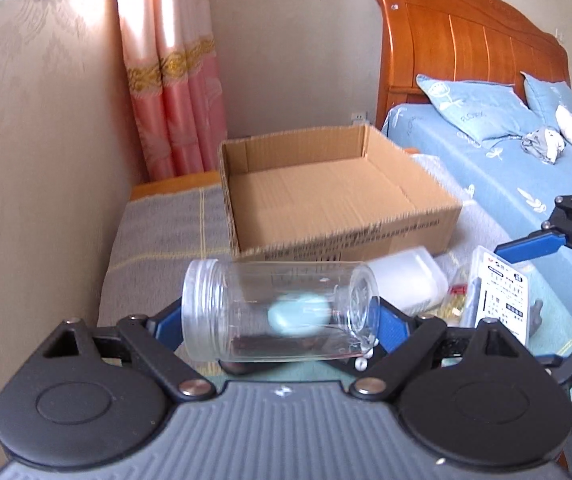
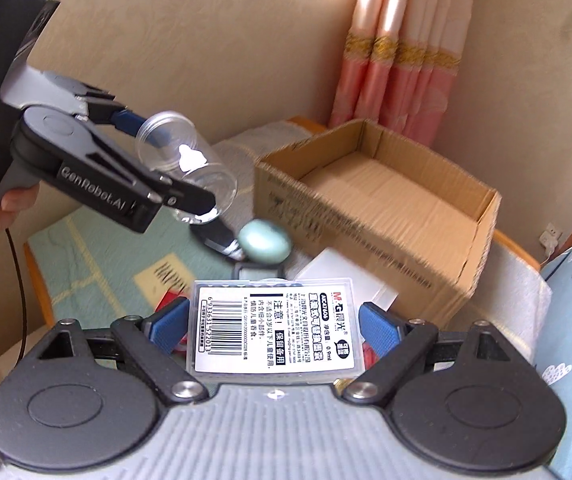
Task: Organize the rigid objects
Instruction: 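Lift the jar with left gripper and card pack with right gripper over the box, then open left gripper to drop the jar into the box while right releases the card pack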
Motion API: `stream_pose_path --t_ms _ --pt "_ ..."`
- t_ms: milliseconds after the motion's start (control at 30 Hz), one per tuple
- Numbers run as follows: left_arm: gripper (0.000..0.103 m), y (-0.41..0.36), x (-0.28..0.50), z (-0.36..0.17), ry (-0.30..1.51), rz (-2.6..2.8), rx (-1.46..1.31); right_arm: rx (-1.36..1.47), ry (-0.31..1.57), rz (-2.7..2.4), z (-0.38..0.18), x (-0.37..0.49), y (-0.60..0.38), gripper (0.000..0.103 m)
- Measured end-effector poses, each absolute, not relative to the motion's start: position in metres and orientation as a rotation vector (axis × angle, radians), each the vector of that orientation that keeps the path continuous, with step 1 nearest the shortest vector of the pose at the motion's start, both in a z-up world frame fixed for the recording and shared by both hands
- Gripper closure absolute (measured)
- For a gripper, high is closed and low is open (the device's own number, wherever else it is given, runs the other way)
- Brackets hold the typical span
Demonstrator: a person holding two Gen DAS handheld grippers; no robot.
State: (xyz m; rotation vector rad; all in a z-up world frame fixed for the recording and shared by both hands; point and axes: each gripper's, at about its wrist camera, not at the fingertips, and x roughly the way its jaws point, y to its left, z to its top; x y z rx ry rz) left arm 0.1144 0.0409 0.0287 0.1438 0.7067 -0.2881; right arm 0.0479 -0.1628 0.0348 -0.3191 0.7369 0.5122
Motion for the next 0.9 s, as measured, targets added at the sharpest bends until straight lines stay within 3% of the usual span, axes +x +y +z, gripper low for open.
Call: stream_pose_path --t_ms 400,733,800,900 --pt "0.012 0.011 0.219 0.050 0.701 -0.287 0.176 -0.220 0.670 0.389 0.077 0.132 -0.189 0.010" --pt "0.012 -0.016 0.308 0.041 0.737 -0.240 0.163 -0.175 0.717 0.345 0.062 0.181 -0.207 0.010" --pt "0.006 -0.015 0.322 0.038 0.736 -0.211 0.148 -0.164 0.726 0.339 0.057 0.188 -0.210 0.010" --pt "0.006 -0.012 0.333 0.032 0.758 -0.164 0.136 -0.148 0.739 0.333 0.051 0.194 -0.214 0.010"
